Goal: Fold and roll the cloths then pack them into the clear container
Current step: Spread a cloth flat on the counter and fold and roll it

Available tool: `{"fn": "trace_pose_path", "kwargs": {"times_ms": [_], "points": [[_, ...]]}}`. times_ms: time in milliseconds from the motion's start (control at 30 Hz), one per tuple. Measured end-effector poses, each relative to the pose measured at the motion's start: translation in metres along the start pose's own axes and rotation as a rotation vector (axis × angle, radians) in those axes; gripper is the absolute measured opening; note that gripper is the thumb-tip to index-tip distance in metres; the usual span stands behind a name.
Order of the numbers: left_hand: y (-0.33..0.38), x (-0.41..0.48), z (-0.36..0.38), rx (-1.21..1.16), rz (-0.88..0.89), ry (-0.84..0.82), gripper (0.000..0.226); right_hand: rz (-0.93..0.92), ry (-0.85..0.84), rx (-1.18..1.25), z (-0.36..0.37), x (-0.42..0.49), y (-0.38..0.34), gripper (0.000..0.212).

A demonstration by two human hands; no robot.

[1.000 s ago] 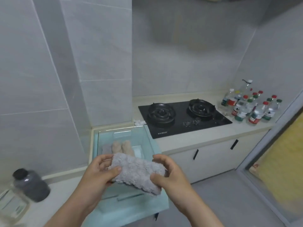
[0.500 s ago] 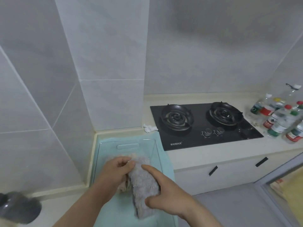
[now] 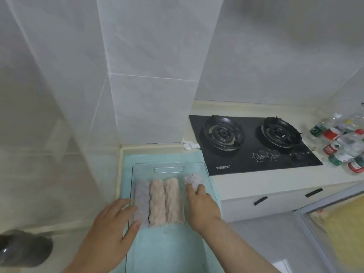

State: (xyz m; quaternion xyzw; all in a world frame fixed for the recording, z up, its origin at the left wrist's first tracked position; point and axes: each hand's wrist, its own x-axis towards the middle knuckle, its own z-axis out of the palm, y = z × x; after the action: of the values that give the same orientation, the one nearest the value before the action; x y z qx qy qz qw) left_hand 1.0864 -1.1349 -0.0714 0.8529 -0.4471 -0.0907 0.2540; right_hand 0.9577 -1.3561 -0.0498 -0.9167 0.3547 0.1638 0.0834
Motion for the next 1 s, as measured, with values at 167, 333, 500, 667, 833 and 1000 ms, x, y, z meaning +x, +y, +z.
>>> {"fn": "trace_pose_path", "kwargs": {"times_ms": [167, 333, 500, 667, 833, 1000], "points": [[-0.002, -0.013, -0.002, -0.123, -0.043, -0.086, 0.083, 0.027, -0.05, -0.004, 0.016, 0.029, -0.006, 0.076], [-0.006, -0.016, -0.006, -0.176, -0.06, -0.173, 0.089, 0.043, -0.146, 0.158, 0.039, 0.041, -0.008, 0.079], [-0.011, -0.015, -0.007, -0.221, -0.042, -0.17, 0.084, 0.049, -0.038, 0.36, 0.06, 0.038, -0.007, 0.093], [-0.014, -0.014, -0.005, -0.215, -0.013, -0.186, 0.067, 0.241, 0.073, 0.972, 0.058, 0.041, -0.016, 0.041], [-0.016, -0.013, -0.007, -0.22, 0.014, -0.205, 0.057, 0.383, -0.041, 1.673, 0.05, 0.056, -0.009, 0.069], [-0.012, -0.014, -0.01, -0.243, 0.011, -0.188, 0.053, 0.416, -0.108, 1.622, 0.056, 0.071, 0.002, 0.041]]}}
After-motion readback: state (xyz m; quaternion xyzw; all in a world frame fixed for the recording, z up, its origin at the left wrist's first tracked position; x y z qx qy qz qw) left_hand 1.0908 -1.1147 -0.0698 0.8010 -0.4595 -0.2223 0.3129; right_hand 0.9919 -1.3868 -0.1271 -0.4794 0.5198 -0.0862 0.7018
